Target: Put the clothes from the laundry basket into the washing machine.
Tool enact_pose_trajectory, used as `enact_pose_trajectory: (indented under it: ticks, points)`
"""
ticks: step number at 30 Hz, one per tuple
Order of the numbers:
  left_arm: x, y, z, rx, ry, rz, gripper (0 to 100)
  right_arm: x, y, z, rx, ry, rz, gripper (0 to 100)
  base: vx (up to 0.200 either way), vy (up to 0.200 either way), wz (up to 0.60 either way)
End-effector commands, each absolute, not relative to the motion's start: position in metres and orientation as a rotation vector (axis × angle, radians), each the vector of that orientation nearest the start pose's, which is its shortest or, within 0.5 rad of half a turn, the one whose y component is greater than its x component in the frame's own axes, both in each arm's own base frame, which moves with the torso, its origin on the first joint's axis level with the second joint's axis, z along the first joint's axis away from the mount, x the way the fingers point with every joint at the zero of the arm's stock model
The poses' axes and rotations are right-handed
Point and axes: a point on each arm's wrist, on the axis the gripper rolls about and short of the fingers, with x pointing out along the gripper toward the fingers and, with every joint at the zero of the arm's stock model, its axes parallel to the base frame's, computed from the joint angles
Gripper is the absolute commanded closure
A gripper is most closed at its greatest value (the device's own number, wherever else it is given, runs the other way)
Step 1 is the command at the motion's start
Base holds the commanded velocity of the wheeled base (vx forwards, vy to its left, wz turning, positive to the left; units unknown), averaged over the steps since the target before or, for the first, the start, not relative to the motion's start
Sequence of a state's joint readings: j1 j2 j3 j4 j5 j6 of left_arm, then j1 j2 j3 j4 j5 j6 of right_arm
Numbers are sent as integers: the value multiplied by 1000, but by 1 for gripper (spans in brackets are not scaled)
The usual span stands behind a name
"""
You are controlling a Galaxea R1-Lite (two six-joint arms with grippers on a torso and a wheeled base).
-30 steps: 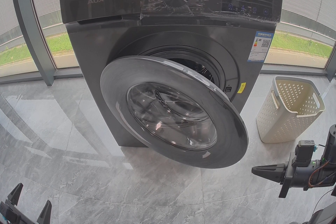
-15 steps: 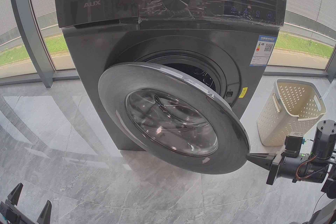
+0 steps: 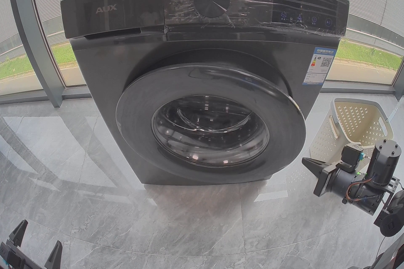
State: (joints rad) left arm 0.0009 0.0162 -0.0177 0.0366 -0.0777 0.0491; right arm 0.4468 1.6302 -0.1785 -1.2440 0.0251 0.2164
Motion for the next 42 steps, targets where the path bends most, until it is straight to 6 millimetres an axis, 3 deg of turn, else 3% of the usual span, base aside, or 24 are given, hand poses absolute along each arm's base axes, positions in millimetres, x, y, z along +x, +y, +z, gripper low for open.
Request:
enact_pose_trajectory:
  ticks: [1, 14, 26, 42]
  points:
    - [-23, -2, 72, 46, 35, -76, 0, 189, 95, 101, 142, 315, 457, 100, 0, 0, 0]
    - [-23, -2, 72, 43, 35, -76, 0, 189, 101, 106, 137, 284, 488, 100, 0, 0, 0]
    - [-23, -2, 72, 40, 34, -76, 0, 191, 105, 112, 148, 252, 507, 100, 200, 0, 0]
    - [-23, -2, 72, 40, 35, -76, 0, 217, 109, 125, 192, 155, 449, 100, 38, 0, 0]
